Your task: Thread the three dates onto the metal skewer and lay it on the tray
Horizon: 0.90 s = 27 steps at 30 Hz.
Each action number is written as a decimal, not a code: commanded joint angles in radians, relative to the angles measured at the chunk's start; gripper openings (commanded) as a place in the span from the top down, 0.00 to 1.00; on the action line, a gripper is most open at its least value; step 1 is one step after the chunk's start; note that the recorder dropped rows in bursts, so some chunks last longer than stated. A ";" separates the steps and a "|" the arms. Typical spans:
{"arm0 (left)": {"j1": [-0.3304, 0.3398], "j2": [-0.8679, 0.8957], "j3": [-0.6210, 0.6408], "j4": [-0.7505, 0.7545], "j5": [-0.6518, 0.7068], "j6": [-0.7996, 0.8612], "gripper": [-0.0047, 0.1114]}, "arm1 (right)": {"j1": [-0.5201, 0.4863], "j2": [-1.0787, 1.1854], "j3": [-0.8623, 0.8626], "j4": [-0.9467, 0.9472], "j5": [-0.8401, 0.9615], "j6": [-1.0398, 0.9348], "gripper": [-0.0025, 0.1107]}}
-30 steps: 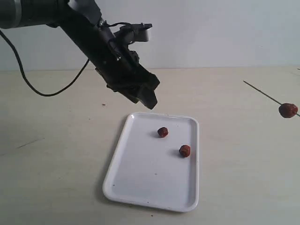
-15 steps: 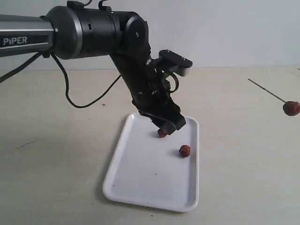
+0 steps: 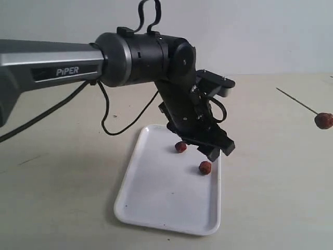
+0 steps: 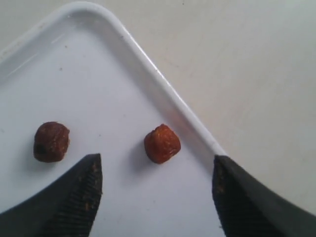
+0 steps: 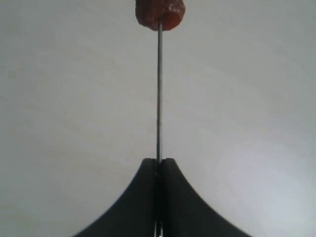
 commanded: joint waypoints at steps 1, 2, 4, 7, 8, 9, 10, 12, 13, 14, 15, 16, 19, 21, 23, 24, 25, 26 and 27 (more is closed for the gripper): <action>-0.029 0.042 -0.032 0.102 0.029 -0.082 0.42 | -0.007 -0.001 0.002 -0.005 -0.002 0.003 0.98; -0.032 0.048 -0.039 0.125 0.036 -0.105 0.42 | -0.007 -0.001 0.002 -0.005 -0.002 0.008 0.98; -0.031 0.065 -0.048 0.153 0.043 -0.142 0.42 | -0.007 -0.001 0.002 -0.005 -0.004 0.013 0.98; -0.031 0.079 -0.057 0.155 0.040 -0.151 0.42 | -0.007 -0.001 0.002 -0.005 -0.004 0.013 0.98; -0.031 0.081 -0.062 0.155 0.040 -0.158 0.42 | -0.007 -0.001 0.002 -0.005 -0.004 0.016 0.98; -0.031 0.083 -0.064 0.153 0.036 -0.169 0.42 | -0.007 -0.001 0.002 -0.005 -0.007 0.016 0.98; -0.031 0.083 -0.064 0.153 0.028 -0.176 0.42 | -0.007 -0.001 0.002 -0.005 -0.006 0.017 0.98; -0.031 0.083 -0.067 0.151 0.018 -0.194 0.42 | -0.007 -0.001 0.002 -0.005 -0.004 0.017 0.98; -0.031 0.083 -0.069 0.151 0.016 -0.200 0.42 | -0.007 -0.001 0.002 -0.005 -0.002 0.017 0.98; -0.031 0.086 -0.073 0.151 0.016 -0.205 0.42 | -0.007 -0.001 0.002 -0.005 0.000 0.017 0.98; -0.031 0.088 -0.078 0.149 0.017 -0.212 0.42 | -0.007 -0.001 0.002 -0.005 0.000 0.017 0.98; -0.031 0.088 -0.078 0.149 0.017 -0.219 0.42 | -0.007 -0.001 0.002 -0.005 0.000 0.017 0.98; -0.031 0.091 -0.078 0.138 0.017 -0.221 0.42 | -0.007 -0.001 0.002 -0.005 0.000 0.017 0.98; -0.031 0.093 -0.078 0.135 0.020 -0.221 0.42 | -0.007 -0.001 0.002 -0.005 0.000 0.017 0.98; -0.031 0.095 -0.078 0.133 0.027 -0.221 0.42 | -0.007 -0.001 0.002 -0.005 0.000 0.017 0.98; -0.031 0.097 -0.078 0.133 0.029 -0.221 0.42 | -0.007 -0.001 0.002 -0.005 -0.003 0.017 0.98; -0.033 0.099 -0.078 0.133 0.032 -0.221 0.42 | -0.007 -0.001 0.002 -0.005 -0.003 0.017 0.98; -0.035 0.097 -0.078 0.133 0.032 -0.221 0.42 | -0.007 -0.001 0.002 -0.005 -0.007 0.017 0.98; -0.038 0.099 -0.078 0.133 0.028 -0.221 0.42 | -0.007 -0.001 0.002 -0.005 -0.007 0.017 0.98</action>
